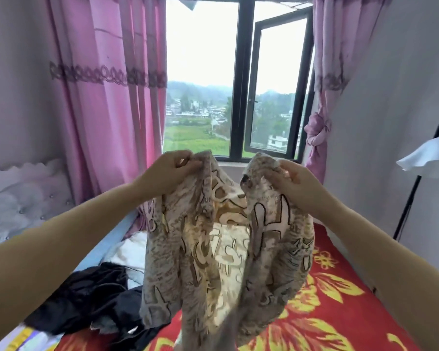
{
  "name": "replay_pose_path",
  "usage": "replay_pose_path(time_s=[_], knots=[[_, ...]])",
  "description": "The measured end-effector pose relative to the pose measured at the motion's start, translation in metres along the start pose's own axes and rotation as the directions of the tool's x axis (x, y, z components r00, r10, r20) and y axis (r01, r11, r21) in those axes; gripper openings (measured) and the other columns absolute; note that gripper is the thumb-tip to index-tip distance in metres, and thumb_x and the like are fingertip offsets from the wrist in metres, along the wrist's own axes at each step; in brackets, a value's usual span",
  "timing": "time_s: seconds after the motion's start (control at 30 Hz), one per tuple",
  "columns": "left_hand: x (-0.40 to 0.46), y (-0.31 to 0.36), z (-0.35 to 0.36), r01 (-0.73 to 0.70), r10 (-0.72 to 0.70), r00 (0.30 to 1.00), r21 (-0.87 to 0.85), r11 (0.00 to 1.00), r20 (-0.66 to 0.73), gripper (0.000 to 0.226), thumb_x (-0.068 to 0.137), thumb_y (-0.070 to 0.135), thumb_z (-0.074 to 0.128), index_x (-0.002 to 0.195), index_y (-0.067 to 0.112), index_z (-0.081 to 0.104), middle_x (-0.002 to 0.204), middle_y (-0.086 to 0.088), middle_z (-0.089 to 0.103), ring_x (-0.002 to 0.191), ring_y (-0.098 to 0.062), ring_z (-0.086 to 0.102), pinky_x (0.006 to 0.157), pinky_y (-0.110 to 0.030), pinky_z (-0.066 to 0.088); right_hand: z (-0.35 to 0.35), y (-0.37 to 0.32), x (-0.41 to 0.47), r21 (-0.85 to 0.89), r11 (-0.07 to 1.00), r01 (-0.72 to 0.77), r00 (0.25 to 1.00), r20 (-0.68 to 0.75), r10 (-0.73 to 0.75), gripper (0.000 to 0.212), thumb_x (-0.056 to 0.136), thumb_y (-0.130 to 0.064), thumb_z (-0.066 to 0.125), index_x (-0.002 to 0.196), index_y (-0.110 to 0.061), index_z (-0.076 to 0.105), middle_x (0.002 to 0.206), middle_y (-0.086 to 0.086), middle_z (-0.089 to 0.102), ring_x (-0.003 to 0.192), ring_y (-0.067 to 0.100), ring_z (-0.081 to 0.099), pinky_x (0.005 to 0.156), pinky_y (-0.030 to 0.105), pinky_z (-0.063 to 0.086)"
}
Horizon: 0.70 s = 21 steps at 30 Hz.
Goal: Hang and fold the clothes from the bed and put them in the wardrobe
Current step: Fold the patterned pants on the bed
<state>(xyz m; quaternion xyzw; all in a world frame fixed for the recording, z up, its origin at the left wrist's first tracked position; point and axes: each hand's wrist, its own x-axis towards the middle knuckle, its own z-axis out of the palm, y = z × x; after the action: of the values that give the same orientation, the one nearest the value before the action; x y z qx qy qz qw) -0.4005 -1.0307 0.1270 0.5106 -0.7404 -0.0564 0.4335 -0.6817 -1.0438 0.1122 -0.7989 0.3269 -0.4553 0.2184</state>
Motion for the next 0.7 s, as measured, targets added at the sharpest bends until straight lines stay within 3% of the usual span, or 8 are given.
replay_pose_path(time_s=[0.07,0.17,0.33,0.43,0.5,0.6,0.67,0.7], knots=[[0.0,-0.011,-0.009,0.043,-0.047,0.989,0.033,0.999,0.137,0.026,0.092,0.031,0.058,0.092,0.006,0.067,0.077,-0.01,0.065,0.056,-0.01,0.057,0.055,-0.012,0.047,-0.006,0.01,0.004,-0.234,0.972,-0.01,0.993,0.11,0.037,0.016,0.09,-0.036,0.06,0.087,-0.021,0.065,0.065,-0.014,0.064,0.056,0.001,0.056,0.062,0.019,0.05],[-0.003,-0.028,-0.003,0.103,-0.118,0.983,0.109,0.989,0.141,0.039,0.089,0.042,0.056,0.091,0.005,0.067,0.078,-0.017,0.068,0.057,-0.024,0.063,0.059,-0.029,0.056,-0.004,0.034,0.013,-0.708,0.705,-0.029,0.985,0.1,0.142,0.041,0.09,-0.053,0.053,0.092,-0.015,0.066,0.076,-0.005,0.066,0.066,0.013,0.061,0.07,0.035,0.055],[0.006,-0.011,0.033,0.338,-0.342,0.938,0.069,0.939,0.06,0.016,0.098,0.015,0.045,0.09,0.006,0.055,0.067,-0.005,0.051,0.054,-0.017,0.048,0.045,-0.02,0.042,0.036,0.029,0.03,-0.835,0.535,-0.127,0.992,-0.114,0.057,0.021,0.101,-0.023,0.042,0.106,-0.01,0.058,0.087,0.006,0.068,0.079,0.025,0.068,0.065,0.032,0.052],[0.014,0.005,0.037,0.473,-0.457,0.873,-0.067,0.879,0.172,0.013,0.096,0.011,0.042,0.096,0.002,0.052,0.076,-0.008,0.052,0.062,-0.017,0.055,0.056,-0.024,0.05,0.055,0.014,0.039,-0.774,0.603,-0.194,0.98,-0.12,0.161,0.018,0.094,-0.011,0.043,0.103,-0.006,0.058,0.086,0.007,0.065,0.081,0.027,0.067,0.069,0.034,0.056],[0.014,0.021,0.042,0.496,-0.456,0.861,-0.179,0.849,0.225,0.017,0.095,0.006,0.042,0.082,0.004,0.052,0.067,-0.006,0.051,0.051,-0.012,0.054,0.046,-0.02,0.047,0.068,0.004,0.042,-0.72,0.669,-0.182,0.983,-0.108,0.151,0.02,0.096,-0.015,0.042,0.103,-0.006,0.058,0.083,0.006,0.06,0.084,0.028,0.067,0.064,0.03,0.05],[0.009,0.041,0.051,0.503,-0.425,0.864,-0.419,0.756,0.27,0.028,0.096,0.001,0.041,0.071,0.006,0.054,0.056,-0.006,0.054,0.043,-0.013,0.054,0.044,-0.024,0.049,0.086,-0.01,0.04,-0.601,0.793,-0.098,0.995,-0.056,0.081,0.039,0.101,-0.021,0.027,0.126,0.002,0.044,0.106,0.018,0.06,0.093,0.035,0.064,0.063,0.031,0.041],[0.009,0.045,0.048,0.499,-0.415,0.866,-0.557,0.664,0.28,0.02,0.096,0.0,0.041,0.083,0.003,0.056,0.064,-0.009,0.058,0.052,-0.018,0.059,0.054,-0.03,0.057,0.086,-0.016,0.034,-0.514,0.854,-0.081,0.993,0.028,0.111,0.054,0.101,-0.033,0.011,0.138,0.001,0.031,0.121,0.025,0.053,0.1,0.038,0.06,0.074,0.037,0.047],[0.01,0.045,0.044,0.499,-0.411,0.864,-0.606,0.619,0.292,0.015,0.095,-0.001,0.042,0.089,0.002,0.056,0.069,-0.011,0.06,0.056,-0.019,0.06,0.057,-0.031,0.058,0.082,-0.021,0.034,-0.456,0.883,-0.107,0.983,0.082,0.162,0.051,0.102,-0.038,0.018,0.138,-0.005,0.032,0.122,0.023,0.055,0.104,0.037,0.059,0.082,0.04,0.047]])
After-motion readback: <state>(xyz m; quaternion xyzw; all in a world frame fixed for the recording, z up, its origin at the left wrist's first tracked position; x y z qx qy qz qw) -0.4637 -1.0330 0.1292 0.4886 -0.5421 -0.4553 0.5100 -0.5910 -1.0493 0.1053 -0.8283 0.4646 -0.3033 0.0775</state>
